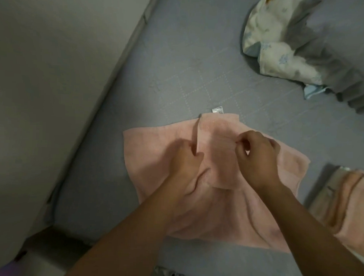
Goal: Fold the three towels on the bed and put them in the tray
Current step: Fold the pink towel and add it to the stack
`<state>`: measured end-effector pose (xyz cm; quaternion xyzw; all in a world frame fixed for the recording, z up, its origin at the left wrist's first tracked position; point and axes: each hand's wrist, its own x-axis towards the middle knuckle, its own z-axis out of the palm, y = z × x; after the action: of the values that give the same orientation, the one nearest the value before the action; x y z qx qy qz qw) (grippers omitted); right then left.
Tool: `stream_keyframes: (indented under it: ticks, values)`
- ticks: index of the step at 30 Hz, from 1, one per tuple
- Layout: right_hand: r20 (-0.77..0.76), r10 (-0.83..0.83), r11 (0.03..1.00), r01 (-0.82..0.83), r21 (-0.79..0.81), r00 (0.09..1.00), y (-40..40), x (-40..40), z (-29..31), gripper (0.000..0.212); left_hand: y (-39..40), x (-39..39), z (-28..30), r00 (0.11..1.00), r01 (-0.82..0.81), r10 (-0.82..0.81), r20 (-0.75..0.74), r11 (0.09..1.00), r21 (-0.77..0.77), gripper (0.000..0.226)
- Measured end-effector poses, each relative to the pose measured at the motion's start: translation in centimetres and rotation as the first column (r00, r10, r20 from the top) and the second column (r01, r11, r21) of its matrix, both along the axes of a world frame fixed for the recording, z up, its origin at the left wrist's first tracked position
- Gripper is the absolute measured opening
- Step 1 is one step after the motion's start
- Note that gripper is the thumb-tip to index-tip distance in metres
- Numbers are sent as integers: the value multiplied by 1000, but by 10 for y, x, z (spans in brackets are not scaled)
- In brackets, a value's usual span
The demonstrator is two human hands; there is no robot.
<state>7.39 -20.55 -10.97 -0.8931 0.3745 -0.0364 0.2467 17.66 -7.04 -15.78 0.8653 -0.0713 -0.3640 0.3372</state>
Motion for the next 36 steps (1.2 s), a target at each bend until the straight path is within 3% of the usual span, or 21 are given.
stream_keyframes:
  ticks: [2, 5, 7, 9, 12, 15, 18, 21, 23, 24, 26, 29, 31, 33, 36]
  values:
    - [81, -64, 997, 59, 56, 995, 7, -6, 8, 13, 12, 6, 7, 991, -132, 126, -48, 981, -141, 9]
    - [-123, -253, 956, 268, 121, 960, -8, -25, -2, 31, 55, 17, 19, 952, -305, 301, -62, 902, -306, 15]
    - [-357, -395, 874, 466, 138, 846, -23, -43, -14, 53, 96, 21, 16, 884, -467, 443, -148, 844, -262, 8]
    - [-485, -425, 810, 560, 173, 764, -30, -59, -26, 70, 135, 22, 9, 776, -614, 575, -260, 782, -102, 9]
    - [-532, -353, 799, 544, 256, 770, -28, -75, -39, 70, 169, 22, -6, 677, -706, 686, -266, 708, 28, 25]
    - [-409, -317, 793, 476, 381, 856, -24, -76, -41, 41, 167, 30, -13, 748, -631, 612, -259, 776, 10, 22]
    - [-318, -244, 802, 375, 464, 916, -18, -64, -42, 36, 148, 51, -15, 848, -518, 508, -153, 855, -35, 20]
    - [-290, -334, 722, 441, 533, 897, -12, -50, -48, 45, 132, 71, -15, 876, -482, 481, -31, 875, -54, 34]
    - [-269, -421, 667, 497, 555, 866, -10, -44, -46, 34, 124, 74, -15, 940, -341, 340, -14, 940, -24, 24]
    - [-232, -428, 677, 479, 559, 874, -8, -42, -39, 19, 120, 73, -13, 971, -237, 237, -20, 971, -8, 18]
    - [-61, -426, 765, 396, 507, 903, -3, -39, -22, 24, 117, 70, -10, 992, -125, 125, -4, 992, -26, 21]
    - [269, -324, 829, 136, 542, 907, 10, -26, 14, 22, 124, 74, -7, 964, -229, 240, 114, 968, -100, 12]
    - [369, -280, 824, 25, 565, 886, 13, -15, 25, 18, 130, 78, -7, 903, -390, 418, 104, 895, -215, 17]
    - [322, -345, 828, 124, 547, 882, 7, -6, 13, 20, 132, 78, -7, 865, -485, 502, 6, 838, -252, 14]
    - [16, -409, 781, 341, 523, 912, -8, 3, -26, 29, 130, 81, -15, 892, -444, 426, -148, 888, -121, 24]
